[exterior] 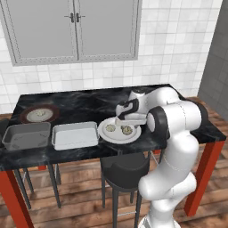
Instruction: Place two dumplings into each of the tupperware containers and then place the containers in the fridge.
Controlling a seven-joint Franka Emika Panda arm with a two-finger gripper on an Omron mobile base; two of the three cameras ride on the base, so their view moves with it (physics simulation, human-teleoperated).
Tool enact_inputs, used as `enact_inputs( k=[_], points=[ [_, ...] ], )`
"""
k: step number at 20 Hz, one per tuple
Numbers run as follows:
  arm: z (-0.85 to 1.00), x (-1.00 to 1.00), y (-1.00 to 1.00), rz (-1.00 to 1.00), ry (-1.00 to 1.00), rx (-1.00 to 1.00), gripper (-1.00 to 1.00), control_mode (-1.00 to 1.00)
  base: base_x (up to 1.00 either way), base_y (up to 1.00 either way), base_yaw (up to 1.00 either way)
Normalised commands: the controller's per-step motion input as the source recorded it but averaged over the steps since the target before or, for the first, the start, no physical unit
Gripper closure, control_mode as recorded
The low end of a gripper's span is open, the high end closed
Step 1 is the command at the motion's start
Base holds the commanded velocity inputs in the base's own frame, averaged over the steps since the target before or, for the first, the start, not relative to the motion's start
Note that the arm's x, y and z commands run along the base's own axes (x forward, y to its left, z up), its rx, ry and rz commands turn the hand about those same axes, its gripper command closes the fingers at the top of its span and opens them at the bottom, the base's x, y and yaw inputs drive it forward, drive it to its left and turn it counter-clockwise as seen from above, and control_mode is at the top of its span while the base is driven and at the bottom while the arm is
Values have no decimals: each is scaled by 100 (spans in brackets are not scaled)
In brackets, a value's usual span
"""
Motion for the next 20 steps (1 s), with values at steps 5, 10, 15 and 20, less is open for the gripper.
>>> enact_inputs(
  k=[5, 10, 15, 20],
  points=[
    [-3, 9, 0, 0, 0, 0, -100, -100, 0, 0, 0],
    [-14, 1, 0, 0, 0, 0, -100, -100, 0, 0, 0],
    [-22, 0, 0, 0, 0, 0, -100, -100, 0, 0, 0],
    [-19, 0, 0, 0, 0, 0, -100, -100, 0, 0, 0]
  ],
)
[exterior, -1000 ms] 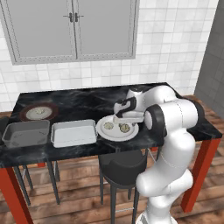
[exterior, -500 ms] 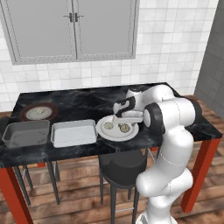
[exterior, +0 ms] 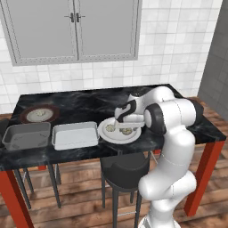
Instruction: Place two dumplings into each of the tupperware containers and then place the containers in the fridge.
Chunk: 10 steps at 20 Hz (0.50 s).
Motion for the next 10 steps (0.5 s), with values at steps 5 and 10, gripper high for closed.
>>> enact_inputs(
  k=[5, 10],
  points=[
    [-7, 0, 0, 0, 0, 0, 100, -100, 0, 0, 0],
    [2, -1, 0, 0, 0, 0, 100, -100, 0, 0, 0]
  ],
)
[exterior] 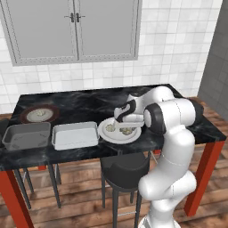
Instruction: Place two dumplings into each of the tupperware containers and then place the containers in the fridge.
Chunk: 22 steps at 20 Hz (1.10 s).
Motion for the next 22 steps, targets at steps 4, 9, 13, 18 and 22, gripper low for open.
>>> enact_inputs(
  k=[4, 9, 13, 18, 22],
  points=[
    [29, -1, 5, 0, 0, 0, 100, -100, 0, 0, 0],
    [47, -18, 40, 0, 1, 0, 100, -100, 0, 0, 0],
    [65, -13, 70, 0, 7, 0, 100, -100, 0, 0, 0],
    [55, -6, 85, 0, 4, 0, 100, -100, 0, 0, 0],
    [24, 0, 100, 0, 1, 0, 100, -100, 0, 0, 0]
  ],
)
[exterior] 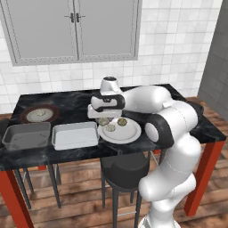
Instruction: Place two dumplings into each of the tupperware containers and then place the containers in the fridge.
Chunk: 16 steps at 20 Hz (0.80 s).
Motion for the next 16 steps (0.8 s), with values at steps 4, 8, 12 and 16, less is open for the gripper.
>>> enact_inputs(
  k=[4, 8, 12, 16],
  points=[
    [4, 0, 87, 0, 0, 0, 100, -100, 0, 0, 0],
    [-1, 0, 58, 0, 1, 0, 100, -100, 0, 0, 0],
    [-21, 0, 39, 0, 0, 0, 100, -100, 0, 0, 0],
    [-44, 0, 11, 0, 0, 0, 100, -100, 0, 0, 0]
  ],
)
